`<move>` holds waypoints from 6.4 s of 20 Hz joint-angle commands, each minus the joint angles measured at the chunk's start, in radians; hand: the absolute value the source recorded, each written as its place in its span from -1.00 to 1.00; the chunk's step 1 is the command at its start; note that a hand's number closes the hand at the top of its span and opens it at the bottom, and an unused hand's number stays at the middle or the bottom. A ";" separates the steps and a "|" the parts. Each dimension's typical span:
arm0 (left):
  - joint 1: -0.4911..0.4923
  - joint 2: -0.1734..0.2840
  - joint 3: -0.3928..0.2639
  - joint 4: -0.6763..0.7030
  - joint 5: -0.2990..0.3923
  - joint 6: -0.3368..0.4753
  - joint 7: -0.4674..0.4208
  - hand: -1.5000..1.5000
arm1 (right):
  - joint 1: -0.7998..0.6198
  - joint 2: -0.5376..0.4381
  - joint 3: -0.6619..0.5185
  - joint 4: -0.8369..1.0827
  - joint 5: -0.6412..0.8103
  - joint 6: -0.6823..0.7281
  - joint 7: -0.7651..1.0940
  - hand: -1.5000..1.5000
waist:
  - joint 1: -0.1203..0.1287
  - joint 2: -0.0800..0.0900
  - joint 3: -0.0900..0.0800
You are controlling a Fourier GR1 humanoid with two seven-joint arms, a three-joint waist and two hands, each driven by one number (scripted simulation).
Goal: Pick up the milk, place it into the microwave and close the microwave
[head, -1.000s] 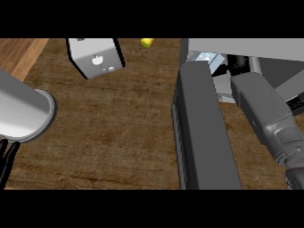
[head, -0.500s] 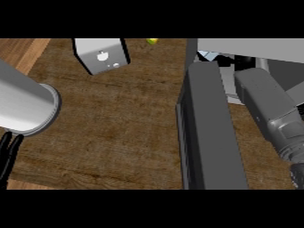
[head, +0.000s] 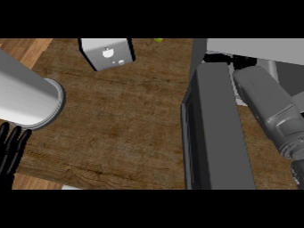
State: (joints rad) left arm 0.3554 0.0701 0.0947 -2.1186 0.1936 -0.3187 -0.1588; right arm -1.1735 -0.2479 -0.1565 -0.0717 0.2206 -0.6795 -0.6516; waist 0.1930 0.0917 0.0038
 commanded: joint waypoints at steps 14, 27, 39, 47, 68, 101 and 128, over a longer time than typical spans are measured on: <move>-0.041 -0.018 -0.073 0.029 -0.066 0.009 0.017 -1.00 | -0.011 0.045 -0.064 0.020 -0.055 0.226 0.031 -1.00 | -0.012 -0.009 0.003; -0.048 -0.069 -0.156 0.033 -0.141 0.053 0.025 -1.00 | 0.052 -0.008 -0.081 0.008 -0.066 0.342 -0.028 -1.00 | -0.052 -0.024 0.003; -0.088 -0.070 -0.225 0.042 -0.188 0.101 0.042 -1.00 | 0.130 0.014 -0.119 -0.004 -0.103 0.443 -0.104 -1.00 | -0.084 -0.040 0.002; -0.104 -0.070 -0.291 0.103 -0.187 0.098 0.070 -1.00 | 0.217 0.038 -0.150 -0.024 -0.136 0.576 -0.209 -1.00 | -0.117 -0.054 0.001; -0.359 -0.069 -0.418 0.510 -0.383 0.093 -0.001 1.00 | 0.569 0.007 -0.072 -0.215 -0.122 0.872 -0.356 -1.00 | -0.214 -0.098 -0.005; -0.860 -0.069 -1.065 1.028 0.085 0.772 -0.076 1.00 | 1.082 -0.126 -0.055 -1.266 -0.491 1.195 0.106 -1.00 | -0.321 -0.081 -0.010; -1.244 -0.070 -0.827 1.243 0.526 0.952 -0.207 1.00 | 0.998 -0.200 0.022 -1.461 -0.748 1.360 0.312 -1.00 | -0.500 -0.026 -0.014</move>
State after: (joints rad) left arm -0.8440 -0.0003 -0.7931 -0.8996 0.6655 0.6293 -0.3263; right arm -0.1674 -0.4429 -0.1361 -1.5153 -0.4895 0.6685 -0.3602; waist -0.2885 0.0617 -0.0087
